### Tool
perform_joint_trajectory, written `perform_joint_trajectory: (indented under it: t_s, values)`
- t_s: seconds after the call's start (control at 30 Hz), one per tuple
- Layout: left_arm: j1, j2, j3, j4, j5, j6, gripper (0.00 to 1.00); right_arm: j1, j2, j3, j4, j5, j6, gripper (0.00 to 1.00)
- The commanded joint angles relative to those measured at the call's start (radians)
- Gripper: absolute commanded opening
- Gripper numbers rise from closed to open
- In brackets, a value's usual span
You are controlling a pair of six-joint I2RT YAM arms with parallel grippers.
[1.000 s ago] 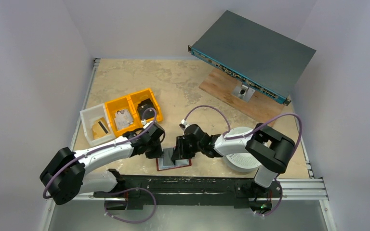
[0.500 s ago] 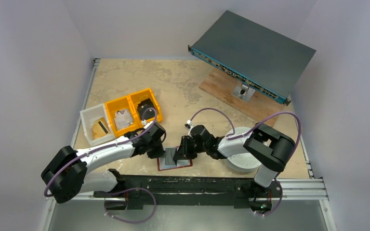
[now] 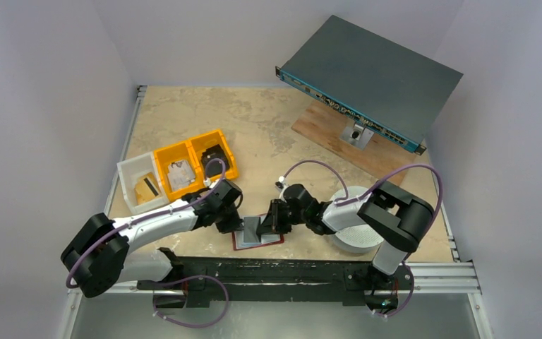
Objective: Take the credit cards out of the card holder
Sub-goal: Remove the credit card from the card holder.
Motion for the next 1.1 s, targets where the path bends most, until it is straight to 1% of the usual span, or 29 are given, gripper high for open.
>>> perform_joint_trajectory:
  t_s: [0.0,0.07,0.17,0.3,0.37,0.47,0.53,0.57,0.77,0.83,0.93,1.07]
  values:
    - [0.013,0.064,-0.127,-0.075,-0.017,-0.034,0.0,-0.001,-0.046,-0.022,-0.046,0.062,-0.029,0.05]
    - [0.022,0.058,-0.132,-0.076,-0.017,-0.032,0.0,-0.002,-0.056,-0.03,-0.051,0.068,-0.032,0.07]
    - [0.028,0.057,-0.132,-0.077,-0.015,-0.027,0.0,-0.006,-0.064,-0.044,-0.038,0.064,-0.031,0.11]
    - [0.029,0.064,-0.129,-0.074,-0.013,-0.02,0.0,-0.011,-0.055,-0.053,0.008,0.033,-0.023,0.24]
    - [0.029,0.067,-0.127,-0.072,-0.011,-0.02,0.0,-0.011,-0.048,-0.052,0.026,0.023,-0.015,0.26]
    - [0.029,0.072,-0.123,-0.071,-0.011,-0.02,0.0,-0.011,-0.042,-0.051,0.036,0.023,-0.006,0.23]
    - [0.029,0.07,-0.125,-0.073,-0.013,-0.024,0.0,-0.014,-0.042,-0.053,0.038,0.025,-0.002,0.18]
    - [0.029,0.068,-0.126,-0.073,-0.014,-0.025,0.0,-0.015,-0.043,-0.057,0.037,0.027,-0.001,0.17]
    - [0.029,0.073,-0.125,-0.075,-0.018,-0.028,0.0,-0.022,-0.046,-0.073,0.048,0.028,0.004,0.17]
    - [0.029,0.07,-0.126,-0.079,-0.023,-0.031,0.0,-0.023,-0.05,-0.075,0.045,0.032,0.003,0.14]
    - [0.029,0.065,-0.126,-0.085,-0.029,-0.034,0.0,-0.023,-0.066,-0.071,0.0,0.061,-0.012,0.08]
    - [0.029,0.063,-0.121,-0.095,-0.038,-0.033,0.0,-0.022,-0.099,-0.062,-0.078,0.112,-0.043,0.04]
